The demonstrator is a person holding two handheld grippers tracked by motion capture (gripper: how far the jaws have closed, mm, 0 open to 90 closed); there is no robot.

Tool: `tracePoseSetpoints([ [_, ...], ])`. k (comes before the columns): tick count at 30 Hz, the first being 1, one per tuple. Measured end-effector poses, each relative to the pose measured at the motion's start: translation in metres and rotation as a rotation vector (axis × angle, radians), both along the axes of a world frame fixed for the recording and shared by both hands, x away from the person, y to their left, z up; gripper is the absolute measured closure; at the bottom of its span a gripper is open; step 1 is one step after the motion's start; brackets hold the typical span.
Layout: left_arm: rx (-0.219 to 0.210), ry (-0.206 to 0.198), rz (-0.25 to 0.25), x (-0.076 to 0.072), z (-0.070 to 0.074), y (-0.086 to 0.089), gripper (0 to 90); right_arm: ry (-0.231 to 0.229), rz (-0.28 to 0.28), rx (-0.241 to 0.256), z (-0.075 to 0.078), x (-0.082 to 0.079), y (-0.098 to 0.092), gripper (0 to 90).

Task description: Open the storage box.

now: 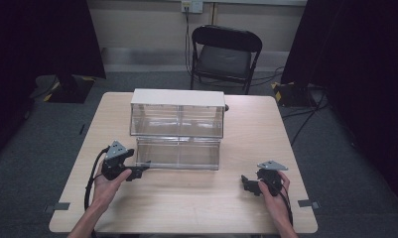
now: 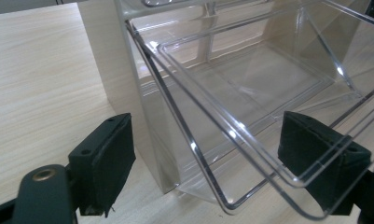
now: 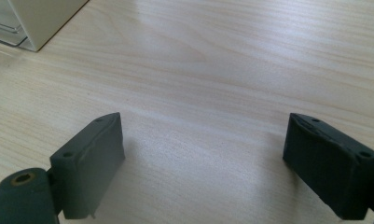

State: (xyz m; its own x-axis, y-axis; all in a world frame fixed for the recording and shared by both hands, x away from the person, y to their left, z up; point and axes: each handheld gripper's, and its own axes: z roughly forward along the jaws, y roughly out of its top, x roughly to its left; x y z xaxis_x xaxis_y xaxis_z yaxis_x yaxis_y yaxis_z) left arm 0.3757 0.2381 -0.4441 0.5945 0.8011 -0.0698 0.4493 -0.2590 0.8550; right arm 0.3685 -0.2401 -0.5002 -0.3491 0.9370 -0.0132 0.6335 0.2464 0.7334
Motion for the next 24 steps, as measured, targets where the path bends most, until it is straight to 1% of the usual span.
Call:
tracePoseSetpoints([
  [2,-0.001,-0.003,-0.014,0.001,0.004,0.0,18.0,0.0,0.0,0.0,0.0,0.0,0.0,11.5],
  [5,-0.017,-0.014,-0.017,0.0,0.006,-0.002,17.6,0.0,0.0,0.0,0.0,0.0,0.0,11.5],
  [6,-0.002,-0.015,-0.016,0.0,0.007,-0.001,17.7,0.0,0.0,0.0,0.0,0.0,0.0,11.5],
  [7,-0.002,-0.017,-0.02,0.001,0.007,-0.001,17.5,0.0,0.0,0.0,0.0,0.0,0.0,11.5],
  [10,-0.019,-0.016,-0.021,0.001,0.008,-0.001,16.6,0.0,0.0,0.0,0.0,0.0,0.0,11.5],
  [12,-0.016,-0.017,-0.029,0.002,0.009,-0.001,16.4,0.0,0.0,0.0,0.0,0.0,0.0,11.5],
  [15,-0.027,-0.017,-0.033,0.003,0.011,-0.002,16.2,0.0,0.0,0.0,0.0,0.0,0.0,11.5],
  [21,-0.012,-0.021,-0.055,0.004,0.013,-0.005,15.8,0.0,0.0,0.0,0.0,0.0,0.0,11.5],
  [24,-0.009,-0.02,-0.049,0.004,0.012,-0.007,15.2,0.0,0.0,0.0,0.0,0.0,0.0,11.5],
])
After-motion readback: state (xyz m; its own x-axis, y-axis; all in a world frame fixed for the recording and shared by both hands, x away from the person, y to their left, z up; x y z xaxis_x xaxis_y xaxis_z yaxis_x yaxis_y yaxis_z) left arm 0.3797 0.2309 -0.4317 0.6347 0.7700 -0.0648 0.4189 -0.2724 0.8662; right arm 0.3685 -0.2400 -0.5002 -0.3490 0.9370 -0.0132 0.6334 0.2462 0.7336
